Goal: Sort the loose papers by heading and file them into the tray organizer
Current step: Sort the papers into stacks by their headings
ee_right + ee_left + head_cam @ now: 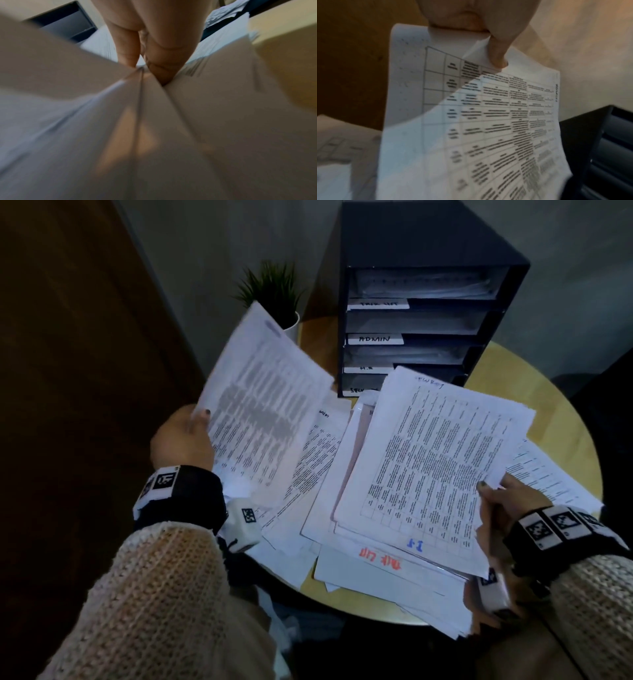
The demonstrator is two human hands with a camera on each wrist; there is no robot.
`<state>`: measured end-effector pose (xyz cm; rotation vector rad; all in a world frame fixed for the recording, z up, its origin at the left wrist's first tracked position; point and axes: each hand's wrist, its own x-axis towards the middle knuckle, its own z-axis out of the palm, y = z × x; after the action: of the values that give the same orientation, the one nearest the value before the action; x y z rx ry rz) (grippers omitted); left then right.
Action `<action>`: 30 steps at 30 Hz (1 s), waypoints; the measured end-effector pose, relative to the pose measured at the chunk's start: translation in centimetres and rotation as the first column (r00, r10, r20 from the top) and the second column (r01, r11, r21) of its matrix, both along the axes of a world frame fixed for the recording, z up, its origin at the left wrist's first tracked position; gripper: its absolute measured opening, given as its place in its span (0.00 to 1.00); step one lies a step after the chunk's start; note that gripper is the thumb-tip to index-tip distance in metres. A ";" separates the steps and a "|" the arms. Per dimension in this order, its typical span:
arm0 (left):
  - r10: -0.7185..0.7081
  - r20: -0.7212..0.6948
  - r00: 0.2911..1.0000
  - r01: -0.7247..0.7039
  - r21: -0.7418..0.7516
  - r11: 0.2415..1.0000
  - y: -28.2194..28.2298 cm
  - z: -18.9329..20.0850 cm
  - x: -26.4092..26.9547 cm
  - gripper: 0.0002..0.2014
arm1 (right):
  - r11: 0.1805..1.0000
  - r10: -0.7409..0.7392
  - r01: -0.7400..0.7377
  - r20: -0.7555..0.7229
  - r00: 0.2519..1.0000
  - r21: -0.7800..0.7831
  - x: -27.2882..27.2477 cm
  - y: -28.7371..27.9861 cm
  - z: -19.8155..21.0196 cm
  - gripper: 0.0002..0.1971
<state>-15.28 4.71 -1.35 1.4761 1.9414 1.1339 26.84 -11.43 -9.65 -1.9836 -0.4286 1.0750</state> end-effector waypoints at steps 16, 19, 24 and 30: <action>-0.278 0.317 0.907 0.356 -0.224 0.907 -1.0 -2.4 7.8 0.15 | 0.994 -0.099 0.104 -0.130 0.987 0.033 0.2 -1.2 0.6 0.21; -0.299 0.331 0.895 0.401 -0.304 0.864 -1.8 -3.2 9.8 0.16 | 0.997 -0.058 0.057 -0.039 0.998 -0.043 0.6 -0.7 -0.1 0.14; -0.545 -0.027 0.838 0.475 -0.459 0.751 -1.8 -5.2 11.9 0.18 | 0.997 0.033 -0.029 0.055 0.998 -0.067 1.2 0.1 -1.5 0.09; -0.354 -0.427 0.832 0.074 -0.546 0.834 1.5 -6.4 7.7 0.25 | 0.979 0.166 -0.143 0.165 0.972 -0.146 2.9 0.4 -3.7 0.10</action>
<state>-7.60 6.23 -7.80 1.7370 2.0950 0.0687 29.70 -11.03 -13.32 -2.2032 -0.6295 1.0501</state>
